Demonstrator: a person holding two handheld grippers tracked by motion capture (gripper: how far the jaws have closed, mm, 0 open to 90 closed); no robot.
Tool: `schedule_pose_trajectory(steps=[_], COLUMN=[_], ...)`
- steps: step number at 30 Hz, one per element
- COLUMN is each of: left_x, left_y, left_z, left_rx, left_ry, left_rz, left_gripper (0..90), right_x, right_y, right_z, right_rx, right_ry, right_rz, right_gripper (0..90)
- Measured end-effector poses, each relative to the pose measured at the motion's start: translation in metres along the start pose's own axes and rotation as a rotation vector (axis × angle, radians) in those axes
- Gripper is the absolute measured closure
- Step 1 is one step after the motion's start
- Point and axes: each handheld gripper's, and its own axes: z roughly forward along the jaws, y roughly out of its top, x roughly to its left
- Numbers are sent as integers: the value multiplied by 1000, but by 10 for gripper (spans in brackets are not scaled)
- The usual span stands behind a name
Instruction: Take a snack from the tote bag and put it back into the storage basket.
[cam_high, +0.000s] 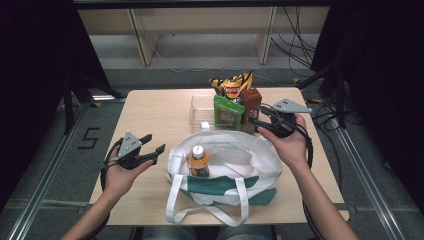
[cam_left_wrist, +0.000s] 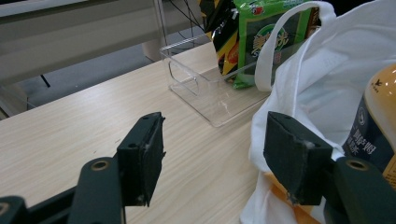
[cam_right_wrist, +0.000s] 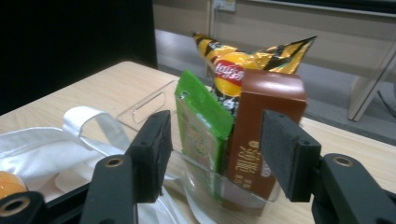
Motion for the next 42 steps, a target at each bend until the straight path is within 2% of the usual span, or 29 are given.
schedule_pose_trajectory(steps=[4, 5, 7, 11, 13, 16, 19, 20, 22, 24, 26, 27, 28, 29, 30, 31, 33, 34, 35, 36, 42], left_x=[0, 0, -1, -3, -2, -3, -3, -3, -2, -2, -2, -2, -2, -2, -3, -4, -6, -7, -7, -9, -17], left_y=[1, 1, 3, 3, 4, 4, 4, 3, 4, 5, 6, 7, 8, 8, 10, 10, 12, 13, 15, 16, 24], left_z=[0, -1, -1, -3, -2, -1, -2, -1, -2, -2, -3, -3, -2, -2, -2, -1, -2, -2, -2, -3, -4], left_rx=[-10, -9, -21, -19, -16, -19, -13, -20, -21, -29, -20, -26, -30, -30, -38, -43, -38, -40, -50, -41, -75], left_ry=[-5, -5, -10, -4, -6, -10, -7, -9, -5, -6, 2, -1, -1, -1, -7, -11, -12, -15, -24, -22, -86], left_rz=[-9, -9, -8, -13, -12, -16, -20, -25, -19, -21, -19, -17, -21, -20, -17, -19, -16, -13, -10, -5, -30], left_gripper=[375, 374, 373, 370, 369, 368, 368, 368, 368, 370, 370, 370, 370, 370, 371, 372, 373, 373, 373, 374, 376], right_x=[-1, 1, -1, 1, 3, 2, 4, 2, 4, 3, 3, 1, 2, -1, 1, -2, -2, -6, -6, -6, -5], right_y=[-6, -8, -12, -19, -23, -32, -42, -45, -51, -55, -59, -61, -63, -65, -66, -68, -68, -68, -68, -69, -70], right_z=[-8, -10, -14, -23, -29, -34, -41, -42, -45, -49, -54, -55, -56, -57, -58, -58, -59, -59, -59, -59, -62], right_rx=[4, 10, 6, -5, 19, 14, 30, 26, 22, 39, 30, 27, 21, 16, 12, -1, -7, -13, -12, -9, 2], right_ry=[-22, -22, -22, -21, -31, -33, -36, -33, -54, -42, -65, -60, -64, -62, -76, -79, -75, -79, -78, -83, -95], right_rz=[26, 51, 29, 44, 61, 60, 92, 82, 100, 94, 88, 77, 100, 86, 102, 88, 115, 78, 83, 94, 118], right_gripper=[434, 434, 434, 435, 435, 435, 437, 439, 440, 446, 446, 446, 447, 446, 447, 446, 446, 446, 446, 446, 446])
